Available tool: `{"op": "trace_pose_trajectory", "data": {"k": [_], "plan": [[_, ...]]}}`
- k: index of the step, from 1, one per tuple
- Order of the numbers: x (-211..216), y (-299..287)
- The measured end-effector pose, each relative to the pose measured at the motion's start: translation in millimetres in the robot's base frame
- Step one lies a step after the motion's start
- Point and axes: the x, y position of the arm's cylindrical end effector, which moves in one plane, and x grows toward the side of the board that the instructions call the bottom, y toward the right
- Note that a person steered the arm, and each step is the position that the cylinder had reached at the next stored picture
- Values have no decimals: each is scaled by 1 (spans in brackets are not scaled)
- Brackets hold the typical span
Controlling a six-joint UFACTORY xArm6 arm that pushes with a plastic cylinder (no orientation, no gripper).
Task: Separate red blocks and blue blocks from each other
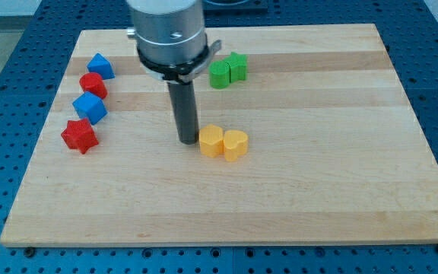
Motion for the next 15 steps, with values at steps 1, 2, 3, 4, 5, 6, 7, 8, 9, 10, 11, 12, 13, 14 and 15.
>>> {"op": "trace_pose_trajectory", "data": {"k": [1,2,3,4,5,6,7,8,9,10,11,12,13,14,15], "plan": [[0,14],[15,-15],[55,-66],[86,-127],[91,-185],[52,-215],[0,-240],[-27,-252],[-66,-251],[-136,-242],[-168,-219],[-152,-197],[-136,-197],[-122,-186],[-122,-177]]}}
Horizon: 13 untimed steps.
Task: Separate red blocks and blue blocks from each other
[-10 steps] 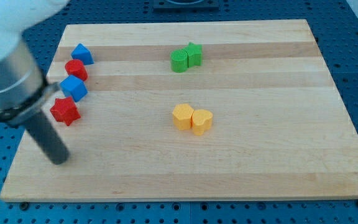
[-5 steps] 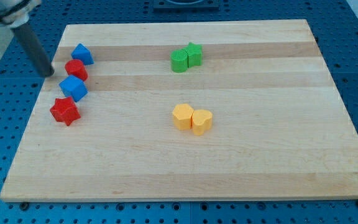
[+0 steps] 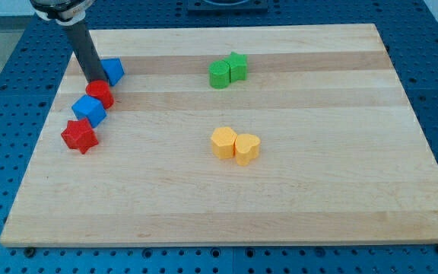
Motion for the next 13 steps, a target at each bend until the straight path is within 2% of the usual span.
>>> {"op": "trace_pose_trajectory", "data": {"k": [2,4,8,9,11,13], "plan": [[0,-35],[3,8],[59,28],[40,36],[39,96],[56,91]]}}
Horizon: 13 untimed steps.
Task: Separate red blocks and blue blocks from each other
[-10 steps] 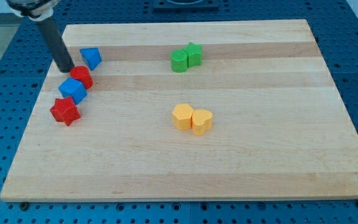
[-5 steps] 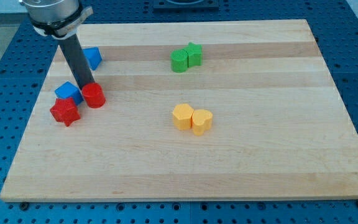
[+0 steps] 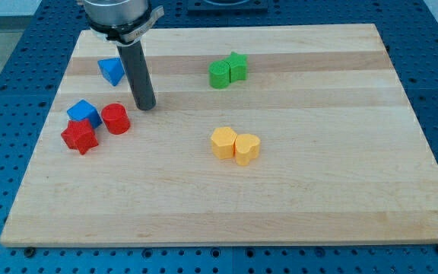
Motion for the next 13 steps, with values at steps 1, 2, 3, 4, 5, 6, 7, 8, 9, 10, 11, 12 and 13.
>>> {"op": "trace_pose_trajectory", "data": {"k": [1,2,3,4,5,6,7,8,9,10,11,12,13], "plan": [[4,-2],[13,-10],[24,-15],[27,-15],[32,-28],[35,-33],[17,-22],[-19,-37],[-16,-98],[-4,-160],[17,-164],[53,-141],[54,-117]]}}
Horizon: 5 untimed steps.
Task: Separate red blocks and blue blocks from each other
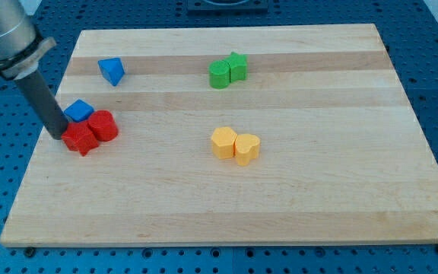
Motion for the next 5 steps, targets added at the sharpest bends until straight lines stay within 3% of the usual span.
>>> {"op": "trace_pose_trajectory", "data": {"k": [2,5], "plan": [[-9,26],[-65,34]]}}
